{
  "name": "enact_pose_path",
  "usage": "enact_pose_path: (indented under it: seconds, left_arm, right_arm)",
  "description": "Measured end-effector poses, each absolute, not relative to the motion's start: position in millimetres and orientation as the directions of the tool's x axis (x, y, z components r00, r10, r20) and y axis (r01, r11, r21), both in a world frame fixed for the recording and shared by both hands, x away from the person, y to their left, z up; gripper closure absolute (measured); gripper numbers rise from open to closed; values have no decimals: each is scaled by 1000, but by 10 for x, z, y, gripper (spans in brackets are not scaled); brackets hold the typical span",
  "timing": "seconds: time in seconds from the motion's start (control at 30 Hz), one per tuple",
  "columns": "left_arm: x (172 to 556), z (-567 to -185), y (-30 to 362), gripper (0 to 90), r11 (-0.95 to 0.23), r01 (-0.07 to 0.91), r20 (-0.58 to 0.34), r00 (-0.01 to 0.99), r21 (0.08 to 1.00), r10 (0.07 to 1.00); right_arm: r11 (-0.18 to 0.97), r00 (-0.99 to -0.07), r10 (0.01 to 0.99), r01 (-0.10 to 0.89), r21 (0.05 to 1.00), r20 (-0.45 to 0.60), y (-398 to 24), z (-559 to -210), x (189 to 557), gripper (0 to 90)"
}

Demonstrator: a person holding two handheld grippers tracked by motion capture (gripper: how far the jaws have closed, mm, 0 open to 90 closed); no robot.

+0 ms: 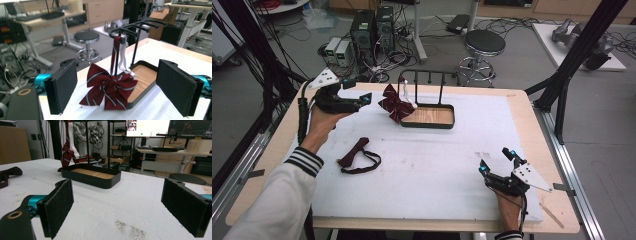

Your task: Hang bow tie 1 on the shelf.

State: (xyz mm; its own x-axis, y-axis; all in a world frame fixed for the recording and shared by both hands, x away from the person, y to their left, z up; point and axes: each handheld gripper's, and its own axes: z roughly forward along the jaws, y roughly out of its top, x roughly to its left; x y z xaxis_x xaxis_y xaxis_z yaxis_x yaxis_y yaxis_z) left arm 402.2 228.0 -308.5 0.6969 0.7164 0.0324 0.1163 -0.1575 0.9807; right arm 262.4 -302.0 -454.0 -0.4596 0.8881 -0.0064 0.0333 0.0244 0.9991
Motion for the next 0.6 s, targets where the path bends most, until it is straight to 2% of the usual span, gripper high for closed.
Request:
enact_pose_path:
  seconds: [0.33, 0.6]
  left_arm:
    - [3365, -3283, 2598, 153, -138, 35, 73, 706, 990, 704]
    - [3096, -3447, 2827, 149, -113, 24, 65, 694, 993, 717]
  right_arm:
    - [21, -459, 889, 33, 999, -3, -3021, -4542, 2620, 103]
    - [24, -456, 890, 28, 999, -9, -3023, -4542, 2620, 103]
